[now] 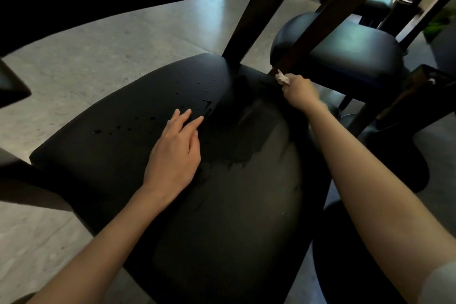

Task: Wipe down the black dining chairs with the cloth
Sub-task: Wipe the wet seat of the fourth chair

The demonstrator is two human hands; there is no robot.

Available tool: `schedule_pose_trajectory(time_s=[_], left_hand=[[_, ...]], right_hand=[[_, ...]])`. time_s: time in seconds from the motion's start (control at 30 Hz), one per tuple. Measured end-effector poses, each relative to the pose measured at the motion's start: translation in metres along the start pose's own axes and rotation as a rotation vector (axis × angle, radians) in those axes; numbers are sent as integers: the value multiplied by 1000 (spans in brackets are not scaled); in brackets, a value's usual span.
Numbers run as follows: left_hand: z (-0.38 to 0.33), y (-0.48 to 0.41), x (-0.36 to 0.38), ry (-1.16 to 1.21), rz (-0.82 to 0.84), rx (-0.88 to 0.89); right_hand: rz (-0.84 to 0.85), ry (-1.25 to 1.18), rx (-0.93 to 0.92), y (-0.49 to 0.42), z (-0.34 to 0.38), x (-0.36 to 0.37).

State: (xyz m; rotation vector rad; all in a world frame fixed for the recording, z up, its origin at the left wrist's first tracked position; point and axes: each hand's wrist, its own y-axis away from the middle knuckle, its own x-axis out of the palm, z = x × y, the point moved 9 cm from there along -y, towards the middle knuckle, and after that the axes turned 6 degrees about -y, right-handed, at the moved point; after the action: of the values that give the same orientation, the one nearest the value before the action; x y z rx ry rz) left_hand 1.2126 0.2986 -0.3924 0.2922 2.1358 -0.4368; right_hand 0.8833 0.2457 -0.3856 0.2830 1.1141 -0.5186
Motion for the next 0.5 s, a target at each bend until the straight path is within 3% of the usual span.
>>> schedule_pose_trajectory(time_s=[0.13,0.2,0.4,0.5], left_hand=[[0,0,-1,14,-6,-7],[-1,0,-3,38,-16,-6],[5,1,-15,212,-106,-44],[12,3,-26,376,-142,-103]], right_hand=[[-68,37,76,20,-32,-17],[-63,-3,26,27,-19,-15],[170,-82,-440,112,97,44],[280,-154,-588,179,128,52]])
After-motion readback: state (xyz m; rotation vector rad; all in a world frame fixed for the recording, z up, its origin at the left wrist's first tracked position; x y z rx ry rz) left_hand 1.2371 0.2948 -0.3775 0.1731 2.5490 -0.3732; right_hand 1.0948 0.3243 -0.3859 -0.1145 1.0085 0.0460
